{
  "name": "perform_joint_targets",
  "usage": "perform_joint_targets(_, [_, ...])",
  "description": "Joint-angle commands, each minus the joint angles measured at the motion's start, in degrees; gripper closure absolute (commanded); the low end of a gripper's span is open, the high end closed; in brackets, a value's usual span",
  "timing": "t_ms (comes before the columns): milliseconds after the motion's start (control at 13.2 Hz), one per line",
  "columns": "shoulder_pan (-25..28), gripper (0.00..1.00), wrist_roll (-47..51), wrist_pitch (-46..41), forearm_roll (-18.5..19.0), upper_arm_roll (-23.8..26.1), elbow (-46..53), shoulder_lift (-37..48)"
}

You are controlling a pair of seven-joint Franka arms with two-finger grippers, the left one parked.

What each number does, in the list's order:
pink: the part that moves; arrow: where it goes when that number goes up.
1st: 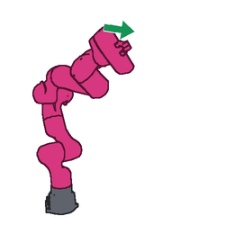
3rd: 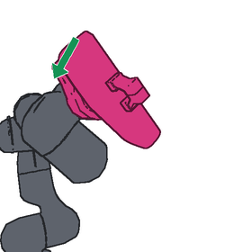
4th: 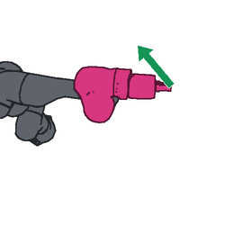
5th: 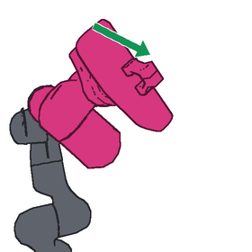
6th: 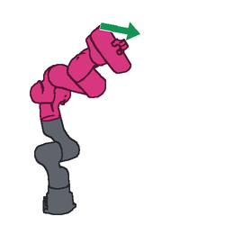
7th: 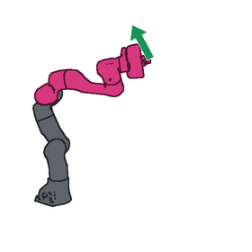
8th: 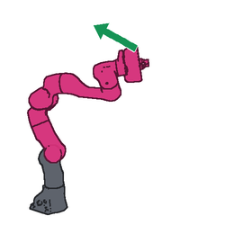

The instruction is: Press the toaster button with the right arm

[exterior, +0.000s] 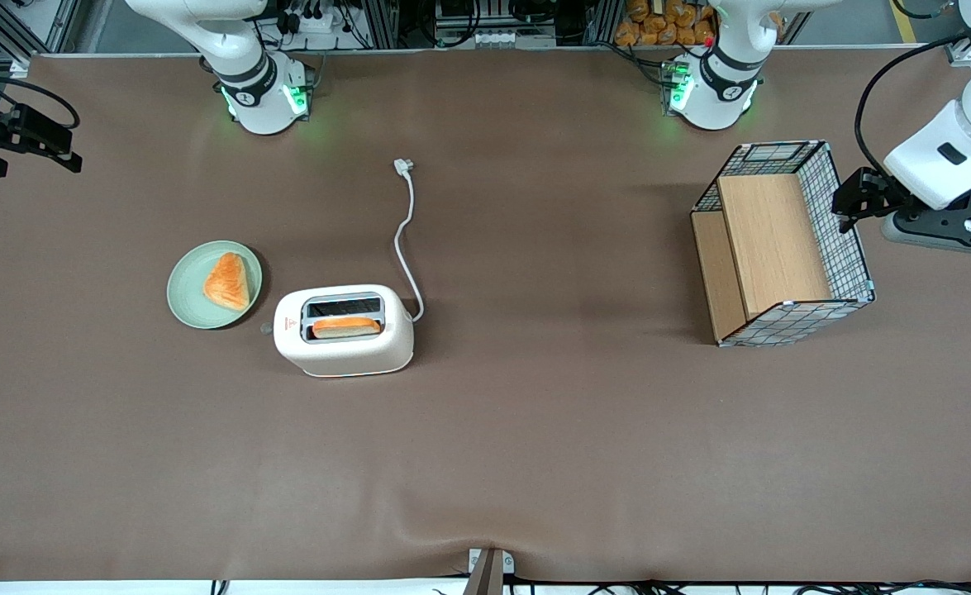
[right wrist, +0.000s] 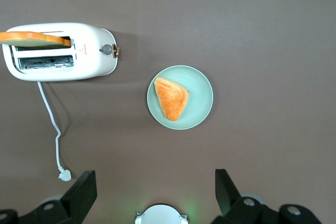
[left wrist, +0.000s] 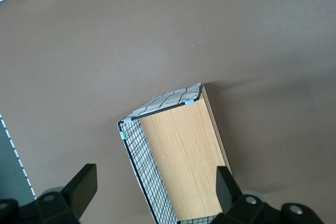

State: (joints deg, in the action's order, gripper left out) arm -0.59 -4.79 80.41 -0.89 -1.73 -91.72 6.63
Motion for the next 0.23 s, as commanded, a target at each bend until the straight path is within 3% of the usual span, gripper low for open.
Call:
perform_joint_targets(0, [-0.56,0.00,-0.84,0.09,1.33,0.33,0.31,0.31])
perform_joint_targets(152, [-0.21,0.00,-0.84,0.10,1.33,0.33,0.32,0.22])
